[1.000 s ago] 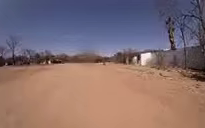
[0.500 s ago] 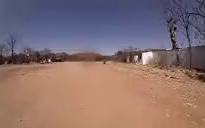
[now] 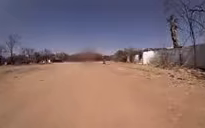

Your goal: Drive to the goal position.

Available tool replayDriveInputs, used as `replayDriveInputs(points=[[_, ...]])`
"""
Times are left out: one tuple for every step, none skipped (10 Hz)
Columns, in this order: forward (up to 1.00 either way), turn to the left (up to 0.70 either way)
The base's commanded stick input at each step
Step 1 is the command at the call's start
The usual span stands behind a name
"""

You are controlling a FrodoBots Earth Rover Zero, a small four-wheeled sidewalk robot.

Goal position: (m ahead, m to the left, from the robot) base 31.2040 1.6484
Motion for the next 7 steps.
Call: replayDriveInputs(points=[[1.00, 0.00], [1.00, 0.00], [1.00, 0.00], [1.00, 0.00], [1.00, 0.00], [1.00, 0.00], [1.00, 0.00]])
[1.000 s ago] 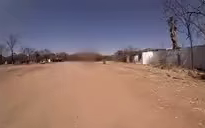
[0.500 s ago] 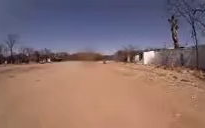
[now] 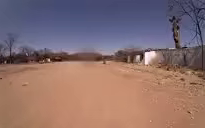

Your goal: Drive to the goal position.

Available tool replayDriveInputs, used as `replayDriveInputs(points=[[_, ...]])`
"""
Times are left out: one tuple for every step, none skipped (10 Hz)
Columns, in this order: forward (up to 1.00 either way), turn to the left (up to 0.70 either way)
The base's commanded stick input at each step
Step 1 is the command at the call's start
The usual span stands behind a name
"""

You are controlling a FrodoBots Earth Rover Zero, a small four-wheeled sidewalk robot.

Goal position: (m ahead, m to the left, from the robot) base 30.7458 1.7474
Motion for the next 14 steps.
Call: replayDriveInputs(points=[[1.00, 0.00], [1.00, 0.00], [1.00, 0.00], [1.00, 0.00], [1.00, 0.00], [1.00, 0.00], [1.00, 0.00], [1.00, 0.00], [1.00, 0.00], [1.00, 0.00], [1.00, 0.00], [1.00, 0.00], [1.00, 0.00], [1.00, 0.00]])
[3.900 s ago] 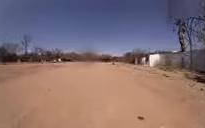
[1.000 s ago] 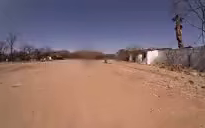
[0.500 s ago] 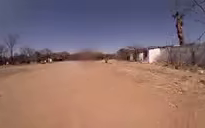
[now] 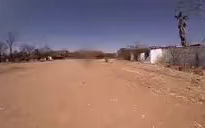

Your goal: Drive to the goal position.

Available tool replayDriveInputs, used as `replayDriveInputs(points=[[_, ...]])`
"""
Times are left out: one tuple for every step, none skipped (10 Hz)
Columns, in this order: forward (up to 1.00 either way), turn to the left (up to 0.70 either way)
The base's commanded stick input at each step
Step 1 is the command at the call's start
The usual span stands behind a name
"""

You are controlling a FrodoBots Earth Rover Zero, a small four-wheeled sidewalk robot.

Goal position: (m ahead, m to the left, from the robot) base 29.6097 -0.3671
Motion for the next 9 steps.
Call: replayDriveInputs(points=[[1.00, 0.00], [1.00, 0.12], [1.00, 0.24], [1.00, 0.27], [1.00, 0.27], [1.00, 0.00], [1.00, 0.00], [1.00, 0.00], [1.00, 0.00]])
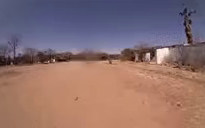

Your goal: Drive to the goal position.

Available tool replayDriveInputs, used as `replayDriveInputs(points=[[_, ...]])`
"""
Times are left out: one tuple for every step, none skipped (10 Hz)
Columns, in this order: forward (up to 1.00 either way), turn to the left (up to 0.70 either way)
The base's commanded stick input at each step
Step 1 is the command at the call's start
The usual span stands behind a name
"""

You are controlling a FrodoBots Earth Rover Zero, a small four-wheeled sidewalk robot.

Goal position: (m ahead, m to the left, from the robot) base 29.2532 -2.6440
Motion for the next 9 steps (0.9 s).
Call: replayDriveInputs(points=[[1.00, 0.00], [1.00, 0.00], [1.00, 0.00], [1.00, 0.00], [1.00, 0.00], [1.00, 0.00], [1.00, 0.00], [1.00, 0.00], [1.00, 0.00]])
